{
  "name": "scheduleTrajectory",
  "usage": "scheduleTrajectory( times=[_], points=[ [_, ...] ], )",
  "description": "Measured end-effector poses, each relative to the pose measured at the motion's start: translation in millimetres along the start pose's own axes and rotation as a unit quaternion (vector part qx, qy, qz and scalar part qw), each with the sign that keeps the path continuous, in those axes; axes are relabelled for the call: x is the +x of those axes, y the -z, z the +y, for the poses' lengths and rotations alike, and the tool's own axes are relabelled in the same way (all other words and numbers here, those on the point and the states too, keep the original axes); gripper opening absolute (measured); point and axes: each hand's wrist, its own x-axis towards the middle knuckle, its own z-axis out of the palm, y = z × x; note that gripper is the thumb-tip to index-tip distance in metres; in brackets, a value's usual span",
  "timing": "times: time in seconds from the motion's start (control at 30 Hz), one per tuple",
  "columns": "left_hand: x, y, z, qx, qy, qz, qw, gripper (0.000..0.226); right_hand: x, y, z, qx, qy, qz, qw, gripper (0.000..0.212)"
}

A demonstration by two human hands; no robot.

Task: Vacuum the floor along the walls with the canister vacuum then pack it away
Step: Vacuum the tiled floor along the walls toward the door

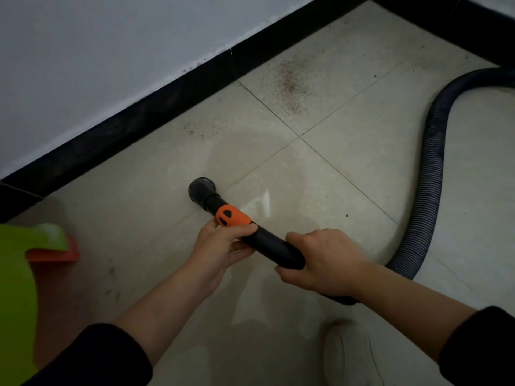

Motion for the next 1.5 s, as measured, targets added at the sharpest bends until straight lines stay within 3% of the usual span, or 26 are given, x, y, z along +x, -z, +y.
scheduleTrajectory(
  times=[0.33, 0.6, 1.5],
  points=[
    [-11.3, -19.6, -11.6, 0.002, 0.021, -0.023, 1.000, 0.036, -15.8, -2.0, 12.5, -0.044, -0.004, -0.023, 0.999, 0.033],
    [-2.3, -55.0, -13.1, 0.021, 0.042, -0.066, 0.997, 0.049, -40.9, -5.4, 30.4, -0.053, -0.068, -0.008, 0.996, 0.035],
    [-44.8, -140.5, -53.8, 0.088, 0.100, -0.179, 0.975, 0.043, -157.9, -21.4, 48.3, -0.001, -0.233, 0.005, 0.972, 0.038]
  ],
)
